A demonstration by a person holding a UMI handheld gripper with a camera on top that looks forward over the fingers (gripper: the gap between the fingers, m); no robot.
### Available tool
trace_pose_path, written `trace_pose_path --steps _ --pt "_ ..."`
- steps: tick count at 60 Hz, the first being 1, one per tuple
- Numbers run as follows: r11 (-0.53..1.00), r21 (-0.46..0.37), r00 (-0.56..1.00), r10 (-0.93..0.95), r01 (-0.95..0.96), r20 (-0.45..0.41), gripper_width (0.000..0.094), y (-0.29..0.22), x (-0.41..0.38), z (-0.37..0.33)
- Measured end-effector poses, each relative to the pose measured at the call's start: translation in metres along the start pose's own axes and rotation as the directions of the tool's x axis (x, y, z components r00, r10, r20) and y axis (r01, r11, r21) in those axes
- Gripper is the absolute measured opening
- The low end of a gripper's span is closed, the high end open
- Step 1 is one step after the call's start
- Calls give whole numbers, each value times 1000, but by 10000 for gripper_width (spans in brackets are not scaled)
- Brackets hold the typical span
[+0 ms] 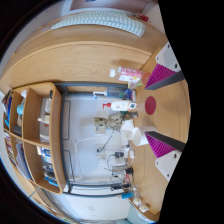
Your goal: Pour water
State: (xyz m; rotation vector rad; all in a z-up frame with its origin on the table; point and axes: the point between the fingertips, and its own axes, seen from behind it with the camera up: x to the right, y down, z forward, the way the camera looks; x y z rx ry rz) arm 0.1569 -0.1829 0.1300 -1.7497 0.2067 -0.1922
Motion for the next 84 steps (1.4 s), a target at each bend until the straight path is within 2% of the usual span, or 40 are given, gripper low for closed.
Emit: trace_pose_path --steps 12,25,43,53,54,57,61,66,71,72,84 --pt "997 65 999 -35 36 -29 859 3 64 38" --pt "992 86 994 -85 90 -69 855 6 137 102" --pt "989 96 992 -105 111 -65 845 -3 170 190" --pt "991 86 994 -95 99 -45 673 -5 171 214" --pt "992 85 995 -92 95 -39 679 -5 170 216" --pt "994 83 997 -76 77 -23 484 -4 168 218" --pt "994 92 998 -56 58 -15 427 -5 167 219" --pt "993 100 998 -62 63 -18 363 -6 168 220" --pt "989 108 995 -98 101 -37 350 -7 169 219" --pt "989 108 994 -102 106 -40 305 -7 169 219" --pt "948 82 950 -299 307 -89 307 -16 159 212"
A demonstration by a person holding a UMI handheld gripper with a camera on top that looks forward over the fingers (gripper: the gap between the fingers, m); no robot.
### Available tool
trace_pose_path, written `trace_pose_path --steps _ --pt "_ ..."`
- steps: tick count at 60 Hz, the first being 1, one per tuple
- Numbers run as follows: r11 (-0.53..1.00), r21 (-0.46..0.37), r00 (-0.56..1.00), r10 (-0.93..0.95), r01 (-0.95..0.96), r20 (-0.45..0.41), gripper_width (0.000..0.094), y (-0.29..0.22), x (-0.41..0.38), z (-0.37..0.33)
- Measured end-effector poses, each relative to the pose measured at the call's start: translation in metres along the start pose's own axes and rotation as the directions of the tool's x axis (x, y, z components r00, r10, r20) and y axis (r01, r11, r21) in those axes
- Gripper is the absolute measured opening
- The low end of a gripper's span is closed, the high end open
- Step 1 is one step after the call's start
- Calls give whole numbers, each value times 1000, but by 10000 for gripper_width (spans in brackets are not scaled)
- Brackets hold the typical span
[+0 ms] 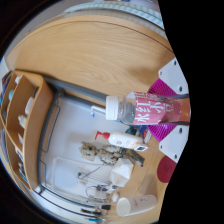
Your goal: Pour water
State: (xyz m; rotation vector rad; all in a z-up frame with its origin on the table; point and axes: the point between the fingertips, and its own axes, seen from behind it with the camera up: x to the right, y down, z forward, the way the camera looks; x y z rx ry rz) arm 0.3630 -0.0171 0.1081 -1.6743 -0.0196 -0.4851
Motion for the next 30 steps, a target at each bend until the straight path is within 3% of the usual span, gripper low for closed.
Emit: trace_pose_path --steps 8,18,30 --pt "940 35 940 -340 340 -21 306 -32 -20 -10" --pt "670 99 678 -730 735 -87 308 -77 -63 -30" --pt "311 149 332 -931 939 -154 308 -99 -104 -32"
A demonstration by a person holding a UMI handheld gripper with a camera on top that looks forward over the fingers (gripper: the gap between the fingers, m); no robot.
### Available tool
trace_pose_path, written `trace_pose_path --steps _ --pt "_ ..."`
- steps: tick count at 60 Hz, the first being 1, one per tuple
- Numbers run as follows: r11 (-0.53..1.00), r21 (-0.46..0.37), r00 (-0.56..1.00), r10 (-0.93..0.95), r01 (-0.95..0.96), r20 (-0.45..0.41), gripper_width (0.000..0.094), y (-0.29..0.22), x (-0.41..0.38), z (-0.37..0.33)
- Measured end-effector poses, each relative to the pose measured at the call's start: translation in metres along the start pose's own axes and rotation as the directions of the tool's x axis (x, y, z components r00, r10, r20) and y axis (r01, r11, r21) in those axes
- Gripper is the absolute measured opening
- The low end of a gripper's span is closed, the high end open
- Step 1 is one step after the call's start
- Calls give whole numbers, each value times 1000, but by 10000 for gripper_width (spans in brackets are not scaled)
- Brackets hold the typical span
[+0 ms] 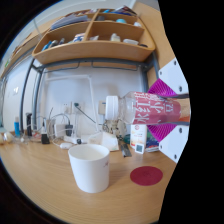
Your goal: Pour water
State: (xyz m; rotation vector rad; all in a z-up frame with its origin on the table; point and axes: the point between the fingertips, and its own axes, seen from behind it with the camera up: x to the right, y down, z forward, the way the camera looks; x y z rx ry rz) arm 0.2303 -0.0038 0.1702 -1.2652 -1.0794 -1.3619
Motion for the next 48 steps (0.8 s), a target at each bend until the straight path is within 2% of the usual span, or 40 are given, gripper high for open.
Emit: trace_pose_path --steps 8,15,24,32,48 --pt "973 31 973 -230 231 -16 310 -21 1 2" --pt "906 53 907 -416 419 -65 311 -36 6 2" --pt "842 62 844 -535 537 -40 310 -46 0 2" --pt "807 56 809 -585 588 -58 311 -50 0 6" --pt "850 55 852 -521 523 -47 310 -52 -2 6"
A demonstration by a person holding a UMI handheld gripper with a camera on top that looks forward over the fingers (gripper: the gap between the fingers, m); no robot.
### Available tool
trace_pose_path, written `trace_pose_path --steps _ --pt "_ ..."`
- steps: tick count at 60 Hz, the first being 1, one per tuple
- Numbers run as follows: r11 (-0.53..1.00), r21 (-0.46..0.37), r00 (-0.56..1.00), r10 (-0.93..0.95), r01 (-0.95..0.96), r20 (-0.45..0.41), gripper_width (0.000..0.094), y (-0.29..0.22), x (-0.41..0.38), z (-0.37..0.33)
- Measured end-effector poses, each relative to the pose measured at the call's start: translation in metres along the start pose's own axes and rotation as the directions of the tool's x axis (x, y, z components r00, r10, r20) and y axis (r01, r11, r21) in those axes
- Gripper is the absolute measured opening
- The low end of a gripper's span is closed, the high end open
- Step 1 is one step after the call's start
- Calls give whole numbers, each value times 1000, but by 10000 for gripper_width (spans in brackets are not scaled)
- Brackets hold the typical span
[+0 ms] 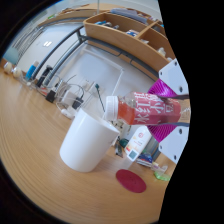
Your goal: Pour water
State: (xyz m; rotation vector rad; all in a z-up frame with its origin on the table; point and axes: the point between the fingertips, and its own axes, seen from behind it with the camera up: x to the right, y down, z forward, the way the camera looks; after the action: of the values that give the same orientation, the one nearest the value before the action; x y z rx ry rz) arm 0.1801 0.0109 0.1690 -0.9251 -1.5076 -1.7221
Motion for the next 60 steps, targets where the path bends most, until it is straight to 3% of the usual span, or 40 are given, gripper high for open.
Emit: trace_pose_path --steps 7,13,19,26,33,39,60 --pt "972 -27 973 232 -233 -14 311 11 9 -3" --pt "861 -63 864 504 -504 -23 311 27 7 -7" --pt "619 -92 624 781 -780 -34 312 38 -2 -10" --pt "197 -99 200 980 -975 -20 323 36 -9 -8" --pt "-243 -150 -254 965 -958 63 321 15 -26 -9" --pt "-445 -192 -469 877 -875 104 320 16 -44 -1" --pt "-479 -208 -507 855 -853 107 334 -2 -83 5"
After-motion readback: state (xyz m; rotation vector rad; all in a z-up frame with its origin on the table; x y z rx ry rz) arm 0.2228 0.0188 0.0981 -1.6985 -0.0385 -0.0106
